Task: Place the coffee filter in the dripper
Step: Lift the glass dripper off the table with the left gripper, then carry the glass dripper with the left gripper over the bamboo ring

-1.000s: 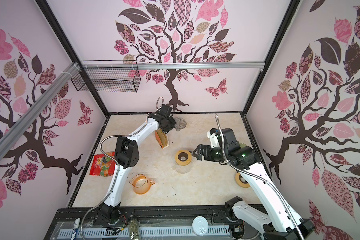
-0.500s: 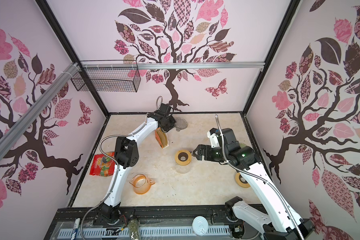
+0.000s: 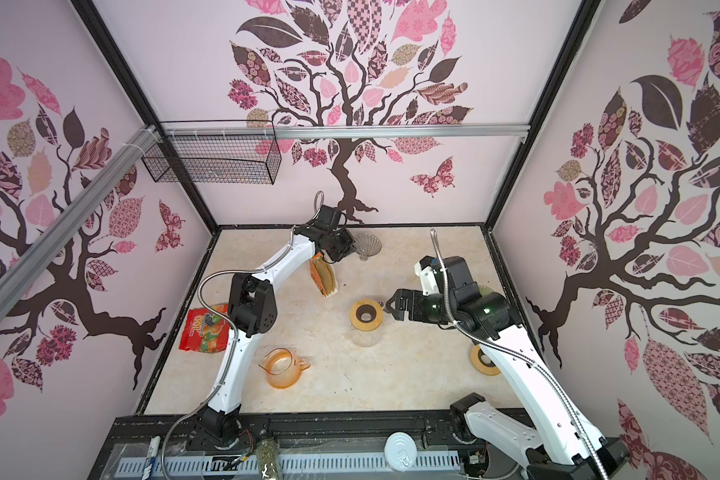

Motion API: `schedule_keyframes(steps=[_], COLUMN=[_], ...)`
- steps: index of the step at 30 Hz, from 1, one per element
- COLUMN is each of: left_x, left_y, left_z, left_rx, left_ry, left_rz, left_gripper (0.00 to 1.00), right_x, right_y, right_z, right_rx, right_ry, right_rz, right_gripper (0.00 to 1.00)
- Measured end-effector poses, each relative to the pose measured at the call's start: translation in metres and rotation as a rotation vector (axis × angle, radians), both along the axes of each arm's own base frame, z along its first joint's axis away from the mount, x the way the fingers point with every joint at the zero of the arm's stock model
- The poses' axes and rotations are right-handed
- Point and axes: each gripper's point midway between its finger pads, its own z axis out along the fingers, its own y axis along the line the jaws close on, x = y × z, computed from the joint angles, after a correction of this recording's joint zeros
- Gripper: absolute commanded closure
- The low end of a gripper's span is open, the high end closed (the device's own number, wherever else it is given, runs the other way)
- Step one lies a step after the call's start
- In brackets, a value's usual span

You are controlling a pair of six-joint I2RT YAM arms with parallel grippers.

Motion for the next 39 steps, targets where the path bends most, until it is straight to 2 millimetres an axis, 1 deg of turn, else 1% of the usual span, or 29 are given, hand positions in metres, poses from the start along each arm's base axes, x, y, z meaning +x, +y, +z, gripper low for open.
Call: schedule_keyframes(steps=[3,6,8,11,13,16,18,20,25,28,31,35,39], left_x=[-0.002,-0.006,-0.010,-0.017,-0.026,-0.044,-0.057,-0.070,-0.111,-0.137,-0.162,-0.194,-0.222], left_y=[-0.003,-0.006,-0.007,-0.008,-0.006,-0.002,0.002,0.008,0.026,0.040,0.052,0.062,0.070], left_z=[0.013,0.037,0.057,0.098,0.125,0.160,0.177,0.190,0.210,0.214,0.218,0.218,0.206], left_rx=[-0.027,-0.064,-0.092,-0.140,-0.168,-0.199,-0.210,-0.216,-0.217,-0.210,-0.207,-0.216,-0.218], left_ry=[-0.011,-0.034,-0.056,-0.110,-0.147,-0.188,-0.211,-0.227,-0.237,-0.229,-0.229,-0.219,-0.180], left_rz=[-0.014,-0.030,-0.039,-0.058,-0.072,-0.094,-0.110,-0.124,-0.150,-0.160,-0.174,-0.207,-0.233], left_gripper=[1.00,1.00,1.00,1.00,1.00,1.00,1.00,1.00,1.00,1.00,1.00,1.00,1.00], right_x=[0.001,0.001,0.002,0.003,0.003,0.005,0.007,0.010,0.013,0.016,0.021,0.027,0.033], right_y=[-0.001,-0.002,-0.003,-0.004,-0.005,-0.005,-0.005,-0.006,-0.011,-0.014,-0.015,-0.014,-0.012], right_z=[0.000,0.000,0.000,0.000,0.001,0.006,0.013,0.022,0.042,0.054,0.070,0.089,0.098], right_rx=[-0.005,-0.010,-0.012,-0.015,-0.015,-0.009,0.001,0.008,0.020,0.027,0.044,0.076,0.099], right_ry=[-0.003,-0.005,-0.007,-0.011,-0.012,-0.022,-0.039,-0.064,-0.136,-0.175,-0.221,-0.275,-0.312], right_rz=[-0.005,-0.011,-0.017,-0.026,-0.031,-0.041,-0.050,-0.060,-0.091,-0.116,-0.137,-0.152,-0.159], right_gripper=[0.00,0.00,0.00,0.00,0.00,0.00,0.00,0.00,0.00,0.00,0.00,0.00,0.00])
